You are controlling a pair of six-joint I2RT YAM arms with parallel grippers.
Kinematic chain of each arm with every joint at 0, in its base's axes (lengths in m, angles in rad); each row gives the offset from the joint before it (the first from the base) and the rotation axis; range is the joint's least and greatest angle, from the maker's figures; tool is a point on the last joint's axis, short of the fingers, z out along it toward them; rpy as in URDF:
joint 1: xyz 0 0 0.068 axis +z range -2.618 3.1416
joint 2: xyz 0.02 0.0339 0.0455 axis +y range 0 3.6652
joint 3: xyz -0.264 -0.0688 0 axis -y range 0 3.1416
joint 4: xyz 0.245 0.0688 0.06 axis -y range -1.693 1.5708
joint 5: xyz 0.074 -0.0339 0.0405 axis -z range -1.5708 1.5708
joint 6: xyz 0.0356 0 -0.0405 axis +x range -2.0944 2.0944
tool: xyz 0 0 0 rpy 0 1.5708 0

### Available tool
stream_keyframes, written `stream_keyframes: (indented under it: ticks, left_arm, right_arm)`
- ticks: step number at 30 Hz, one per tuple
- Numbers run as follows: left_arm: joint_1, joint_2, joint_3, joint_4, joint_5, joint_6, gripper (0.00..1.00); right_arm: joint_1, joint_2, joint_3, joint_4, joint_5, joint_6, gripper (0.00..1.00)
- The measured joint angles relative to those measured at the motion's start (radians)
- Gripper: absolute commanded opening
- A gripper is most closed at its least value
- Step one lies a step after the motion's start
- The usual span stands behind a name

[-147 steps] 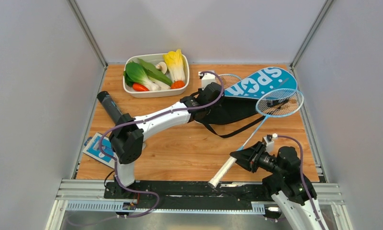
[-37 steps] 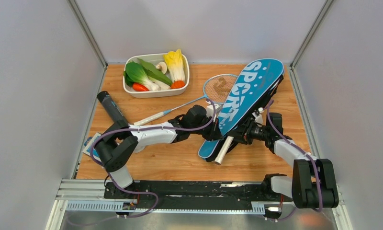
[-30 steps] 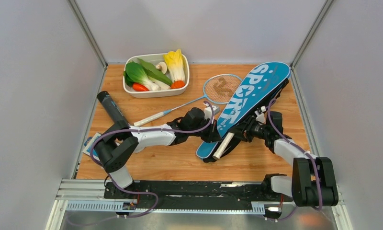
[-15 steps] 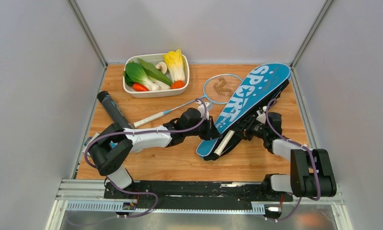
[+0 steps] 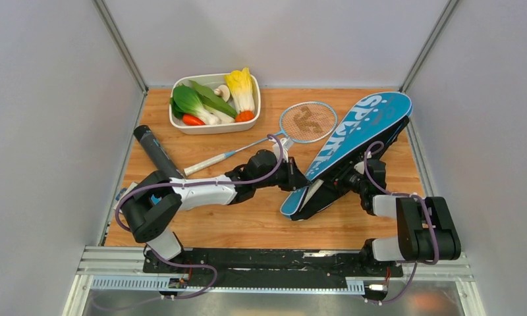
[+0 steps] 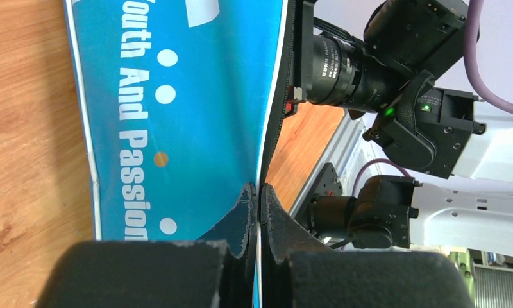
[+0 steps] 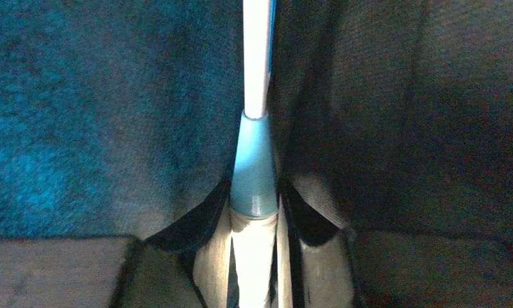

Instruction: Pack up the badminton gear

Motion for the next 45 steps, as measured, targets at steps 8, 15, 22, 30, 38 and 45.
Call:
stream_keyframes:
  ticks: [8, 15, 22, 30, 38, 45]
  left_arm:
    - [-0.022, 0.033, 0.000, -0.047, -0.032, 0.000, 0.00]
    - [-0.030, 0.060, 0.006, -0.130, -0.085, 0.012, 0.00]
    - [-0.034, 0.076, 0.042, -0.222, -0.155, 0.062, 0.00]
    - [-0.034, 0.122, 0.050, -0.248, -0.171, 0.084, 0.00]
    - [-0.034, 0.122, 0.082, -0.297, -0.179, 0.098, 0.00]
    - [-0.035, 0.122, 0.088, -0.309, -0.178, 0.111, 0.29]
  right_arm:
    - [-0.009, 0.051, 0.152, -0.198, 0.067, -0.093, 0.58]
    - [-0.042, -0.180, 0.151, -0.479, 0.177, -0.186, 0.57]
    - [-0.046, -0.393, 0.140, -0.594, 0.223, -0.188, 0.58]
    - [-0.046, -0.394, 0.110, -0.560, 0.269, -0.173, 0.59]
    - [-0.046, -0.279, 0.051, -0.532, 0.281, -0.150, 0.62]
    - [-0.046, -0.275, 0.031, -0.423, 0.315, -0.145, 0.00]
